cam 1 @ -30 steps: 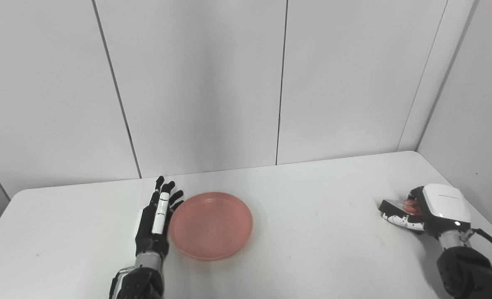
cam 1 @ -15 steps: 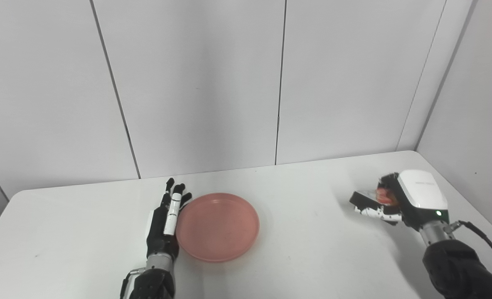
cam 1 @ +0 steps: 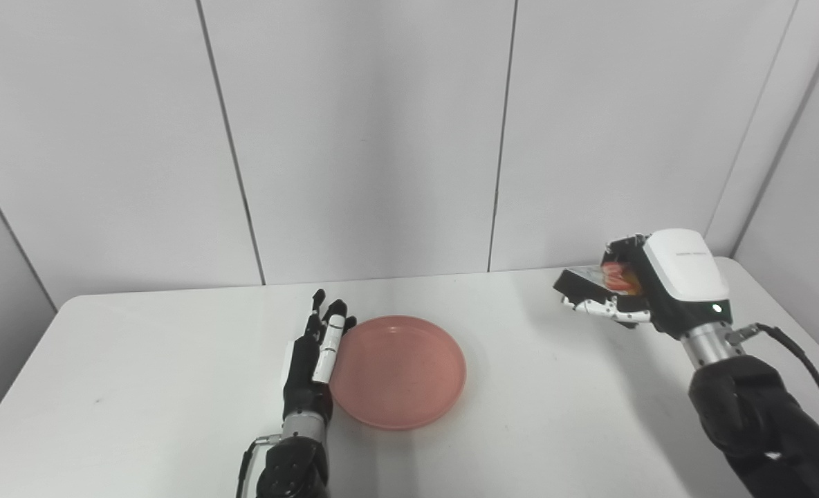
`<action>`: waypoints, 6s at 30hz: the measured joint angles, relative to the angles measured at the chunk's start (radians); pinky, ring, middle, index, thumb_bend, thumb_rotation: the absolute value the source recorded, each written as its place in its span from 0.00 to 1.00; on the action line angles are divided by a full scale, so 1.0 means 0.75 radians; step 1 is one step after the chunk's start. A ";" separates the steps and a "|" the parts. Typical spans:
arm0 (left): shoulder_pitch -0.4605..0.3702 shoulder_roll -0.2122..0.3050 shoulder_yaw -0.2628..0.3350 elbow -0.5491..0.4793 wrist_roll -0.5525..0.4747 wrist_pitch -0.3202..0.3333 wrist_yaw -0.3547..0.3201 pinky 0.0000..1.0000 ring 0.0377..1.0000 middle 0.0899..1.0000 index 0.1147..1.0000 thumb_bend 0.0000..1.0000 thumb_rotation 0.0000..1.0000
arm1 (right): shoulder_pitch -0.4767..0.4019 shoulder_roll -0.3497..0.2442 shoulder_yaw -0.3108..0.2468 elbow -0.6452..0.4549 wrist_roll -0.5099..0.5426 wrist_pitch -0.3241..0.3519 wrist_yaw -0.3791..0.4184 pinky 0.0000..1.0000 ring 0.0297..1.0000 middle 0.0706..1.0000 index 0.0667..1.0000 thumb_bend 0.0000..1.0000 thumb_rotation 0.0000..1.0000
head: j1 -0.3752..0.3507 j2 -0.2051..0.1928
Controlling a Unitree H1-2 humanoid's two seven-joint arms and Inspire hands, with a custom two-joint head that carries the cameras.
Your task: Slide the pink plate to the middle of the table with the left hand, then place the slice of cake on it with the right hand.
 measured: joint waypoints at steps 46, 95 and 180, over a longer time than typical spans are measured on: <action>0.003 -0.047 -0.003 0.019 0.025 -0.039 0.035 0.86 0.86 0.90 1.00 0.62 0.80 | -0.250 0.436 0.400 0.589 -0.179 -0.216 0.000 0.12 0.16 0.19 0.26 0.52 0.60 | 0.098 0.010; 0.006 -0.046 -0.006 -0.002 0.026 0.000 0.043 0.88 0.87 0.91 0.98 0.66 0.79 | -0.116 0.565 -0.087 0.492 0.499 -0.367 -0.089 0.61 0.68 0.71 0.69 0.70 0.95 | 0.096 0.010; 0.044 -0.024 -0.039 -0.008 0.137 -0.111 0.246 1.00 1.00 1.00 0.99 0.63 0.94 | -0.046 0.742 -0.329 0.616 1.038 -0.247 0.103 0.91 0.94 0.92 0.88 0.74 1.00 | 0.094 0.045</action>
